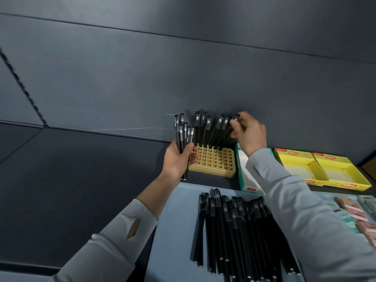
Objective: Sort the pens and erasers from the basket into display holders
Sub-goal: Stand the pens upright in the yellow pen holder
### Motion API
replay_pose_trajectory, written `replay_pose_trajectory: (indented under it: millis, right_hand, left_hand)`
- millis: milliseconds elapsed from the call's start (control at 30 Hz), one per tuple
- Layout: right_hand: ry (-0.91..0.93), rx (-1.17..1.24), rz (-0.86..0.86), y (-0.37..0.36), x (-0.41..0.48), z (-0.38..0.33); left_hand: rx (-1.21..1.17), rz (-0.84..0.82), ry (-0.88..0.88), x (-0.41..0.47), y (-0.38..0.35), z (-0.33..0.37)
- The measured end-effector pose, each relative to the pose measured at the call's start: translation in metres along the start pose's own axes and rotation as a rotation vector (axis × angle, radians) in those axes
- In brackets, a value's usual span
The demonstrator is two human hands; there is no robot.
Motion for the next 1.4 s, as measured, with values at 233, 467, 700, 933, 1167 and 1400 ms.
replay_pose_trajectory:
  millis: [233,467,700,933,1167,1400]
  right_hand:
    - [0.019,0.131,-0.122,-0.011,-0.009,-0.006]
    - [0.213,-0.018,0.154,0.012,-0.016,-0.031]
    - [0.010,0.232,-0.431,-0.011,-0.032,-0.044]
    - [-0.082,0.017,0.034,0.024,-0.004,-0.011]
    - [-0.002,-0.069,-0.007,0.004,-0.005,-0.003]
    - [0.042,-0.158,-0.072,-0.007,-0.009,-0.002]
  left_hand:
    - [-0.057,-0.013,-0.007,-0.007,-0.005,0.003]
    - [-0.084,-0.041,-0.021,-0.015,-0.012,0.008]
    - [-0.119,-0.113,-0.042,-0.024,-0.030,0.017]
    - [-0.008,0.016,-0.012,-0.015,-0.008,0.010]
    - [0.006,-0.032,-0.065,-0.017,-0.005,0.012]
    - [0.002,-0.051,-0.069,-0.014,-0.004,0.016]
Point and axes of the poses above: each hand's wrist, its own x-axis towards the middle knuckle, its own y-axis out of the back of the hand, z = x × y, the point moved 4 cm from there along x, towards the middle knuckle, and after that the axes turned 9 degrees about z, right-handed, at the moved point
